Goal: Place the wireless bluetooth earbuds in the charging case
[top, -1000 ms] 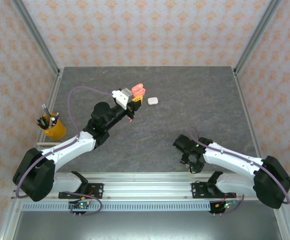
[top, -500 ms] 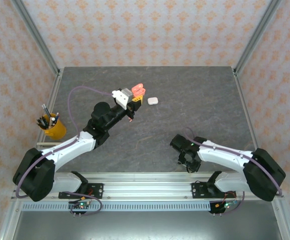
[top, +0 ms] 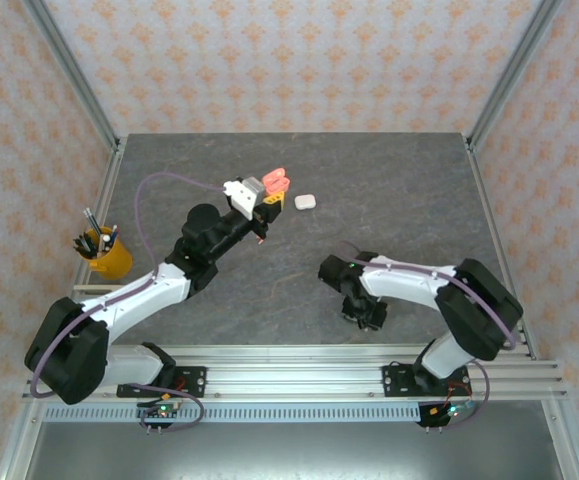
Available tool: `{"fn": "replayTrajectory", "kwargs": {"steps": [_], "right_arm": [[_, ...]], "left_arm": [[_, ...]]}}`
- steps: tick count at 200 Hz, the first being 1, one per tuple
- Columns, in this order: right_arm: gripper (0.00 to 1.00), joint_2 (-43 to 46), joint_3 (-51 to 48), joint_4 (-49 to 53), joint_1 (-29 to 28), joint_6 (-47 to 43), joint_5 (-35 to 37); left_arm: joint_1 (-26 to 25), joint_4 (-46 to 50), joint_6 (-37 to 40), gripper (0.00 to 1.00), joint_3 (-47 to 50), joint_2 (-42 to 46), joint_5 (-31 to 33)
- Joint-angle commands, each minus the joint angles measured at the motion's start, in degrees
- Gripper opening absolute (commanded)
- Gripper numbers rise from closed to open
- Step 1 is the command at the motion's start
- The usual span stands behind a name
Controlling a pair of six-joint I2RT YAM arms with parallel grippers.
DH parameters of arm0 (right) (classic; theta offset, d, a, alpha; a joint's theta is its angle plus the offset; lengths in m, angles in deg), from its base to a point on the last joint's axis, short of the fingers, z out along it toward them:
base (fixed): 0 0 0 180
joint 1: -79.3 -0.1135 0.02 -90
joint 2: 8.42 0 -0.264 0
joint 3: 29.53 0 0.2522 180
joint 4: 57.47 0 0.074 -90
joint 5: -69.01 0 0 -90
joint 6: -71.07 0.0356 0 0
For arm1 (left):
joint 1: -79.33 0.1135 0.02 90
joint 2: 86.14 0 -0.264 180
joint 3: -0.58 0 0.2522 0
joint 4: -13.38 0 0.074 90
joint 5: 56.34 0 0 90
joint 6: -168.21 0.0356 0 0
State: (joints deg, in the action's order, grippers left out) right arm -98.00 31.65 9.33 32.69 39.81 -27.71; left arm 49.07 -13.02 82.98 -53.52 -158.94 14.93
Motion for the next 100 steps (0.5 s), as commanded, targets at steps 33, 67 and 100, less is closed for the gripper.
{"fn": "replayTrajectory", "kwargs": {"steps": [33,67,100], "right_arm": [[0.24,-5.53,11.69,-13.25,-0.32,-5.27,6.43],[0.24,-8.82,17.7,-12.22,-0.24,-7.86,7.88],[0.24,-13.34,22.76,-12.03,-0.06,-9.33,8.43]], "left_arm": [[1.86,0.28,1.73,0.0,0.32,3.66,2.33],[2.97,1.18,2.06,0.0,1.04,5.29,2.87],[3.97,2.46,2.52,0.0,1.4,6.7,3.39]]}}
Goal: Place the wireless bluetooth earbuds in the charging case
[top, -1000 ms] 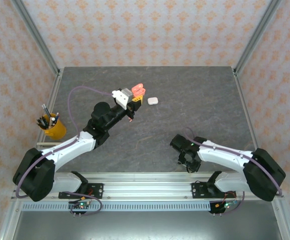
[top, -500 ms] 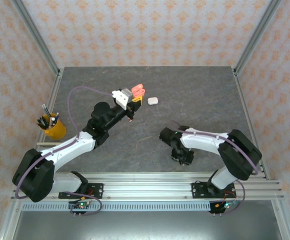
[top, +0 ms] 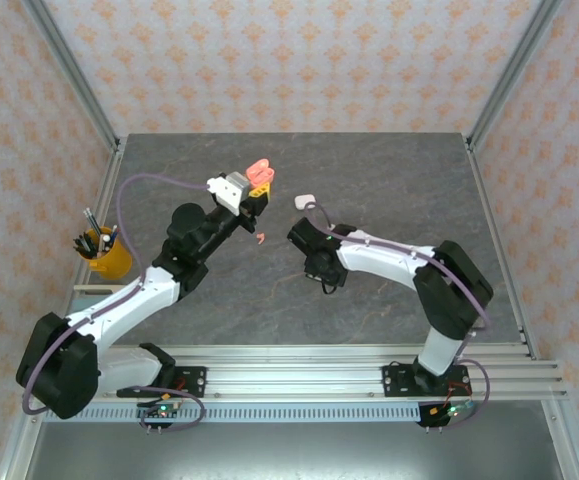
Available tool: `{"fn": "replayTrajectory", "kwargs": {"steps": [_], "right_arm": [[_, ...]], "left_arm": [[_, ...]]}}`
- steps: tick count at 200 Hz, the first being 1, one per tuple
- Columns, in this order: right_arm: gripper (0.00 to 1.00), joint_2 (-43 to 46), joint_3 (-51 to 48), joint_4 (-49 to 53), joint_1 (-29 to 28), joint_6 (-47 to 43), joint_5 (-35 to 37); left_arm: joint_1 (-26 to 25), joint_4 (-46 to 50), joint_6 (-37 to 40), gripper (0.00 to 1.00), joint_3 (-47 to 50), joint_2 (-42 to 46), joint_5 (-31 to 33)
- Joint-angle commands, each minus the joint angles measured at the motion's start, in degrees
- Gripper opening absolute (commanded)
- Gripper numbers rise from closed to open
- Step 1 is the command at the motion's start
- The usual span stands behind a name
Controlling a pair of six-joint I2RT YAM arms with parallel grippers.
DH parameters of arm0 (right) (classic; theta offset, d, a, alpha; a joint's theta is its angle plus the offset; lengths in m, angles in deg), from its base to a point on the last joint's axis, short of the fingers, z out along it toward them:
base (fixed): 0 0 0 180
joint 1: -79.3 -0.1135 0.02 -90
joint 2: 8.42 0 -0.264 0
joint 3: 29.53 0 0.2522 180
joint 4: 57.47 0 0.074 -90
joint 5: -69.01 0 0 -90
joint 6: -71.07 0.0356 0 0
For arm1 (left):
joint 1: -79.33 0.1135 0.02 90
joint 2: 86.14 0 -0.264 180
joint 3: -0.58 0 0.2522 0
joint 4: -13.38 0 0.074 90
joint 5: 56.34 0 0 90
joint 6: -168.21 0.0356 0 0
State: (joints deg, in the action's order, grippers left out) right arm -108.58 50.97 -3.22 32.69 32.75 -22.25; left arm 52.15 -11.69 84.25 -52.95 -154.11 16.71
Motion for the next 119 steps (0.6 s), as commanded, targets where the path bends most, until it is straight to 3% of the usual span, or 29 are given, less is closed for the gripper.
{"fn": "replayTrajectory", "kwargs": {"steps": [1,119], "right_arm": [[0.24,-2.94,3.64,0.49,-0.06,-2.32,2.99],[0.25,-11.08,11.12,4.22,0.65,-5.04,5.45]], "left_arm": [[0.89,1.22,1.3,0.0,0.83,1.87,1.59],[1.43,2.11,1.25,0.0,2.24,2.57,3.33]]}}
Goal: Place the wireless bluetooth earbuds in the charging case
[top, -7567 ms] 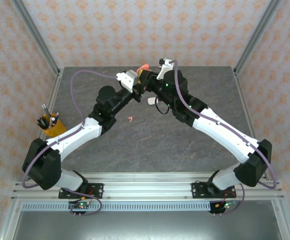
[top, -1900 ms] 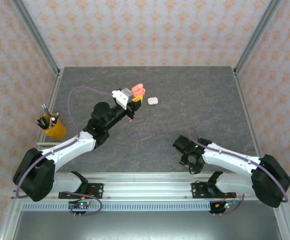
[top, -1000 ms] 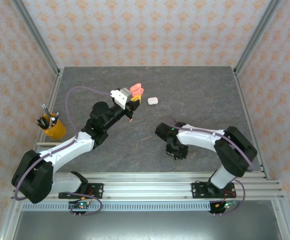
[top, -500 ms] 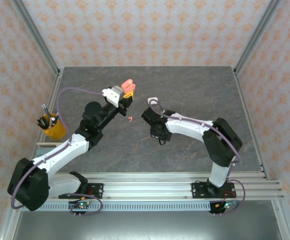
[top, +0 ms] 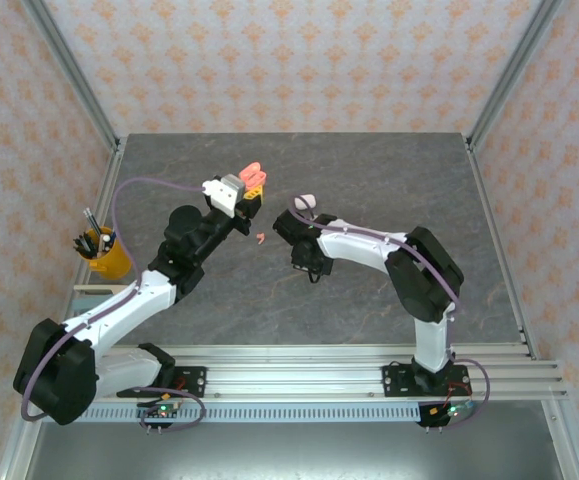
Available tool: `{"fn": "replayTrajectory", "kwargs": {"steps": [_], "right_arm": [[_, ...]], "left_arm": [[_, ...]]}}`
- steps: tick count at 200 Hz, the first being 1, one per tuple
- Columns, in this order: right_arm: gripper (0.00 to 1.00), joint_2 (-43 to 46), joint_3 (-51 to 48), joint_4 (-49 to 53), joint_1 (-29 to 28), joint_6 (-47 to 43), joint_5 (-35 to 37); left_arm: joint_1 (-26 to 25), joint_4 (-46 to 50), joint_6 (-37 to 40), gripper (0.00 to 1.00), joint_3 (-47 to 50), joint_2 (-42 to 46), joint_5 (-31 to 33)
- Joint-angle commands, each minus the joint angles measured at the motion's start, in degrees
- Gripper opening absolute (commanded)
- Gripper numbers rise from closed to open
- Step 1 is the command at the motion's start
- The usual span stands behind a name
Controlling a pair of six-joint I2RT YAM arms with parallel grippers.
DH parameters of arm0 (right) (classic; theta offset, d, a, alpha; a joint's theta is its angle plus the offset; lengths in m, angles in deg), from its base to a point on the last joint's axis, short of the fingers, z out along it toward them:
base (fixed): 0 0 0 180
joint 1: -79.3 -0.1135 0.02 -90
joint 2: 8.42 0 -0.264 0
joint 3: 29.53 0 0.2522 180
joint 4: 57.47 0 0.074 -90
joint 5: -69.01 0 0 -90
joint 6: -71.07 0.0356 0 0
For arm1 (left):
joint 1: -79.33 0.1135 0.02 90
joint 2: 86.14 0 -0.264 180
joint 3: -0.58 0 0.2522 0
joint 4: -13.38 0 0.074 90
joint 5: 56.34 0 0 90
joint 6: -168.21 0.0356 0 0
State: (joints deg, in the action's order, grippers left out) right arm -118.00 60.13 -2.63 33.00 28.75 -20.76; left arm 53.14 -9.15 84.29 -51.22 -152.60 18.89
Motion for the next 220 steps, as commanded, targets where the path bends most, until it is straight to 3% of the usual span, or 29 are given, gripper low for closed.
{"fn": "replayTrajectory", "kwargs": {"steps": [1,28,104,220], "right_arm": [[0.25,-1.67,1.97,3.64,0.34,-1.07,4.02],[0.31,-2.39,2.12,3.62,0.34,-1.36,3.87],[0.34,-2.38,2.43,1.99,0.42,-1.49,2.95],[0.34,-3.96,1.91,0.54,1.31,-0.92,1.16]], "left_arm": [[0.44,-0.39,1.21,0.0,0.51,1.07,1.14],[0.49,-0.52,1.2,0.0,0.41,0.98,1.12],[0.53,-0.43,1.22,0.0,0.21,0.65,0.96],[0.66,-0.53,1.23,0.0,-0.18,0.34,0.79]]}}
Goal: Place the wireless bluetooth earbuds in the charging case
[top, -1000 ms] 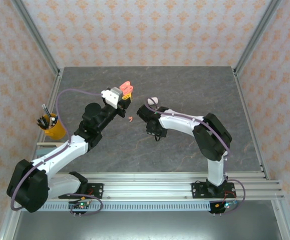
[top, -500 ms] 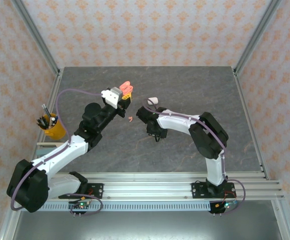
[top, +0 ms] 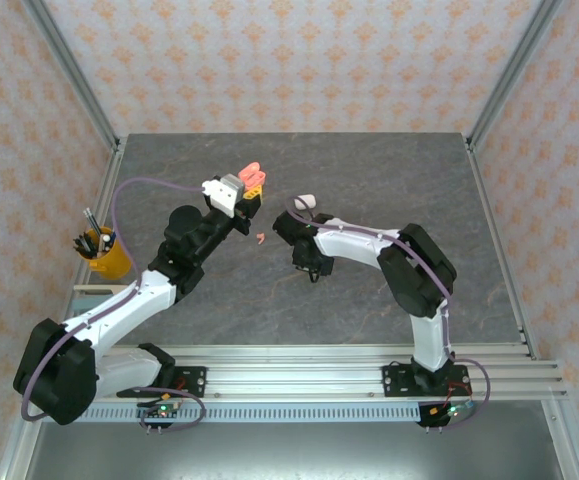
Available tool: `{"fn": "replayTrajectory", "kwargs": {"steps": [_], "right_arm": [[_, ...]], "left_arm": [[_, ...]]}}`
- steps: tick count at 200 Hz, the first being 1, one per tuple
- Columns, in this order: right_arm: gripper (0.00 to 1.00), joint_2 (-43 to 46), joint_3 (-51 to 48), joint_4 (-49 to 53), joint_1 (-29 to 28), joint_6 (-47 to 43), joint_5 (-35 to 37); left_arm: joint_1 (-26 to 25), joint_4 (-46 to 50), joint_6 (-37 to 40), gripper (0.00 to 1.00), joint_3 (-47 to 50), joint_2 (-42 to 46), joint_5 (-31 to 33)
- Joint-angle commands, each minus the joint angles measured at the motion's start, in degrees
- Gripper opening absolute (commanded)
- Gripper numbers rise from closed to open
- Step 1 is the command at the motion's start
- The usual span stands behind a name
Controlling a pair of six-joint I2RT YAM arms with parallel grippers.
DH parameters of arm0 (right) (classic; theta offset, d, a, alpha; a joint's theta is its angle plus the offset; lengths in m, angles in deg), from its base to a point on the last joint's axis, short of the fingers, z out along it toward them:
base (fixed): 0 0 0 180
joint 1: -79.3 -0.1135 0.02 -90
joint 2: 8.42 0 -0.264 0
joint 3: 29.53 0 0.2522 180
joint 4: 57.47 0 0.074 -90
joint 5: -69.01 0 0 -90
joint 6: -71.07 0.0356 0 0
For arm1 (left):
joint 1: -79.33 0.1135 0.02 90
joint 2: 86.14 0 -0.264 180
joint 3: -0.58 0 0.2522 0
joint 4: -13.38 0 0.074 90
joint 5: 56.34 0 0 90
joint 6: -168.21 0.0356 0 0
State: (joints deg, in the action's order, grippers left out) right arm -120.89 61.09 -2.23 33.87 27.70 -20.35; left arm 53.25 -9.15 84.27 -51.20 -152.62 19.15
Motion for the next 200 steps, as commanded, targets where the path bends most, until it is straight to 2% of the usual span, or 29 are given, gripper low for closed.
{"fn": "replayTrajectory", "kwargs": {"steps": [1,86,136,200], "right_arm": [[0.34,-1.04,0.94,0.12,0.48,0.13,0.8],[0.25,0.0,-0.05,2.93,0.46,-0.85,3.01],[0.24,2.36,3.68,11.69,0.17,-1.52,11.48],[0.25,-4.73,12.06,27.49,-1.24,0.26,27.2]], "left_arm": [[0.58,-0.53,1.24,0.0,-0.21,0.37,0.48],[1.34,-1.68,0.97,0.0,0.49,1.07,0.48],[3.16,-3.23,0.25,0.0,0.48,0.26,0.84],[7.0,-7.58,-3.01,0.0,-0.21,-1.89,0.88]]}}
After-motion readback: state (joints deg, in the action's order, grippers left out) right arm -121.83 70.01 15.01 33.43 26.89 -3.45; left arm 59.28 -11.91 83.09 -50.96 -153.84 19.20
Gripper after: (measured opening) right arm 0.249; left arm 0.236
